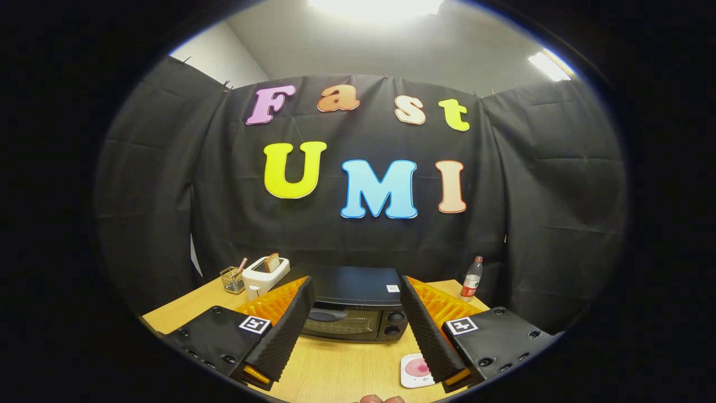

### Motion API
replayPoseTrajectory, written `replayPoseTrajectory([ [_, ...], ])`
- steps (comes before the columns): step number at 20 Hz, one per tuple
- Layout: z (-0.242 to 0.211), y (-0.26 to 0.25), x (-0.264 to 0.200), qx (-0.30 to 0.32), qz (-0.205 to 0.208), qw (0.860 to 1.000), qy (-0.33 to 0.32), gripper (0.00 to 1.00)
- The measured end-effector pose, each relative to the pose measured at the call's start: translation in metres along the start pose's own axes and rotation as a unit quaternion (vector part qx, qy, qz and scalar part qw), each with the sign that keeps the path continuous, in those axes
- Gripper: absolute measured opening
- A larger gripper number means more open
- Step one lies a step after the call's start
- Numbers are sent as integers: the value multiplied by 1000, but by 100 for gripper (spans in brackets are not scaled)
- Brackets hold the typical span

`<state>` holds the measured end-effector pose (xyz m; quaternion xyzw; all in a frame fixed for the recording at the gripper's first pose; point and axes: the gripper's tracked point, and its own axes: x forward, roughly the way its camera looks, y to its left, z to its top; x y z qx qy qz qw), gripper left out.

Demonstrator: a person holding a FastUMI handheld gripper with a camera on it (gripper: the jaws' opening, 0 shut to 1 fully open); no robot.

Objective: Open the toaster oven, put the food inside, and close the toaster oven door.

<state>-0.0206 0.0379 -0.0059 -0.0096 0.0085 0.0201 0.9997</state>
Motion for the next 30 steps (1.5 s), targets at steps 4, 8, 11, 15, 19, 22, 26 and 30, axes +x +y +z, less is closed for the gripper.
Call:
replayPoseTrajectory([
  [4,0,11,0,5,6,1000,5,98],
  [8,2,17,6,7,5,1000,15,98],
  [11,6,19,14,5,2,1000,17,98],
  [15,12,24,32,-4,8,1000,18,98],
  [19,6,27,55,-5,14,999,32,98],
  [22,-6,33,76,1,19,999,47,98],
  [26,-24,40,103,7,27,997,68,98],
  [30,-40,48,123,6,34,996,85,98],
])
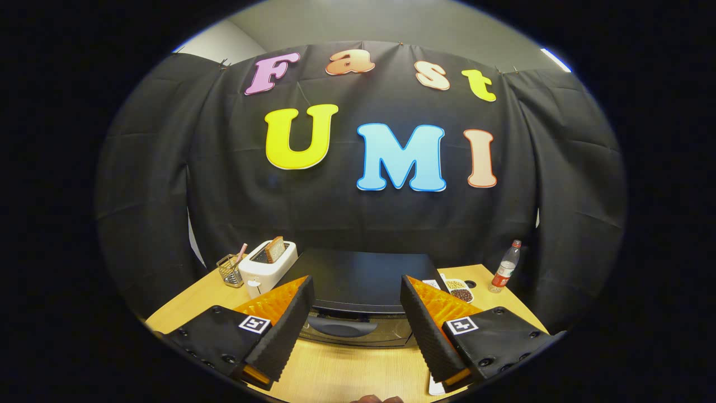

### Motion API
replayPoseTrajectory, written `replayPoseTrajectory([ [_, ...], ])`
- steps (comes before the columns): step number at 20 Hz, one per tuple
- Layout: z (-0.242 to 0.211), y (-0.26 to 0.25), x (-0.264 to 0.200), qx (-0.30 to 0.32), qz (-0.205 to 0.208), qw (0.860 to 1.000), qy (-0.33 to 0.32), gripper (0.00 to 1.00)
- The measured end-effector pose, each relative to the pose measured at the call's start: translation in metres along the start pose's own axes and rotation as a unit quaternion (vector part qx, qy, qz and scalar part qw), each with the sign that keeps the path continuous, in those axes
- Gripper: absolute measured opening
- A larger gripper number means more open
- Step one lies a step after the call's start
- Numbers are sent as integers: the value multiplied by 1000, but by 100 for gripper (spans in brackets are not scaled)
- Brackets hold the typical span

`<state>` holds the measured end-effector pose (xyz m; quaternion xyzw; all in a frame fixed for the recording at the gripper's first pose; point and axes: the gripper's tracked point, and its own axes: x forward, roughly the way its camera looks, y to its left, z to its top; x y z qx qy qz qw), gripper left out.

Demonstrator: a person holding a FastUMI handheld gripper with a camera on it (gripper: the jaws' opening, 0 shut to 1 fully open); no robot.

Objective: Open the toaster oven, put the food inside, and close the toaster oven door.

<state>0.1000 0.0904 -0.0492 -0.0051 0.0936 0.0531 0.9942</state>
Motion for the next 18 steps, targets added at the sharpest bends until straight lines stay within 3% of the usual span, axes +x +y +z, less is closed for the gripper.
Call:
replayPoseTrajectory([
  [7,-19,11,39,-6,15,1000,24,98],
  [18,-95,17,83,-16,6,993,117,98],
])
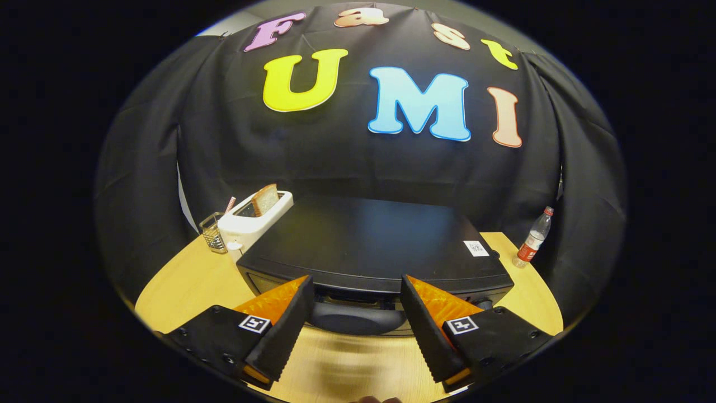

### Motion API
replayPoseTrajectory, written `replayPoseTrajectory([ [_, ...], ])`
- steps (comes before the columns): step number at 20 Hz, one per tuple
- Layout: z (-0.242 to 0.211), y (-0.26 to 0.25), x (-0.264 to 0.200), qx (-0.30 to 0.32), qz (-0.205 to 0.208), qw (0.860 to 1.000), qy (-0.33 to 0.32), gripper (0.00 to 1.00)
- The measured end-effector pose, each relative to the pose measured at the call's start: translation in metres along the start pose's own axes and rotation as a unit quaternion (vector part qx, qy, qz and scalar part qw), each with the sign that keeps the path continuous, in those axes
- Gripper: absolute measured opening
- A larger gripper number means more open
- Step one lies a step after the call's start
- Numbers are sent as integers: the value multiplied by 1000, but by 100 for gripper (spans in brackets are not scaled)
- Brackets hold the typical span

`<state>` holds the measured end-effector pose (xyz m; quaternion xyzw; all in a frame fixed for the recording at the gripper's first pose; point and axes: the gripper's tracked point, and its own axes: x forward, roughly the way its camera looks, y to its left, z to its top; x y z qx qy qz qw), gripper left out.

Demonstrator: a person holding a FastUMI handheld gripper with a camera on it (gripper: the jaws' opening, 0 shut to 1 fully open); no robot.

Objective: Open the toaster oven, put the food inside, and close the toaster oven door.

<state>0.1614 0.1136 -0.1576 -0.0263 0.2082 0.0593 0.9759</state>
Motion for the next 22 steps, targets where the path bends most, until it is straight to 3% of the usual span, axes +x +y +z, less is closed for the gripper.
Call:
replayPoseTrajectory([
  [8,-11,1,4,41,-9,999,21,97],
  [22,-17,3,-6,35,-3,999,27,97],
])
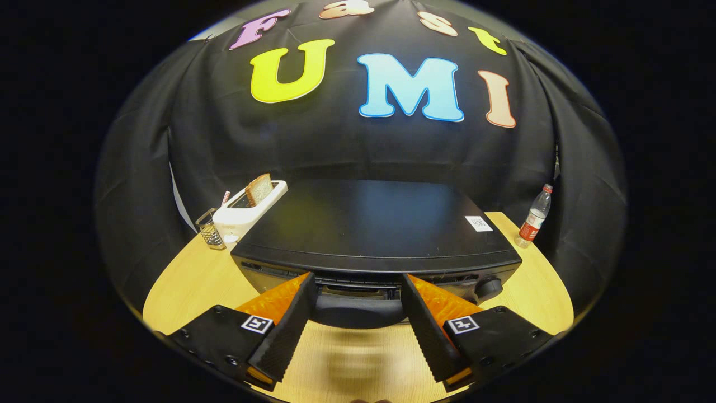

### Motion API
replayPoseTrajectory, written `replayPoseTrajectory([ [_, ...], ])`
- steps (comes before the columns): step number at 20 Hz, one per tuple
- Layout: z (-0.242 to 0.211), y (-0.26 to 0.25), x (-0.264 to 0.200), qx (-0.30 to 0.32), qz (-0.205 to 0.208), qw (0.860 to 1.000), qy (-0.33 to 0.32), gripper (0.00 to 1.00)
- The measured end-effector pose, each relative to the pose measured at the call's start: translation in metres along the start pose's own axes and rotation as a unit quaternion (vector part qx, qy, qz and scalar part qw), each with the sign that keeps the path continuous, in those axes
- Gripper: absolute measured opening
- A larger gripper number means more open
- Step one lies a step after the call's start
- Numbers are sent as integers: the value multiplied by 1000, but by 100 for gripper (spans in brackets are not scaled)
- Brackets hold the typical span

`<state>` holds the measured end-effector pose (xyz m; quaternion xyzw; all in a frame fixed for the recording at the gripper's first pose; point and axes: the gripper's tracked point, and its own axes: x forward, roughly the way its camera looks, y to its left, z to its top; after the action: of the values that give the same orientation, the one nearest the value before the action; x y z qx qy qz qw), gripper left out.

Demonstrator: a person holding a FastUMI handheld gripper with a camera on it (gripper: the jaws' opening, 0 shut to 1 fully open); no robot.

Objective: Open the toaster oven, put the food inside, and close the toaster oven door.

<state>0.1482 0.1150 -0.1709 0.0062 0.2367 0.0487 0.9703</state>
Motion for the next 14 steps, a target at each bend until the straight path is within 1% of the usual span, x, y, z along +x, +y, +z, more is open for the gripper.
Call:
replayPoseTrajectory([
  [7,-24,1,-20,10,11,1000,19,96],
  [14,-39,1,-32,4,4,999,36,96],
])
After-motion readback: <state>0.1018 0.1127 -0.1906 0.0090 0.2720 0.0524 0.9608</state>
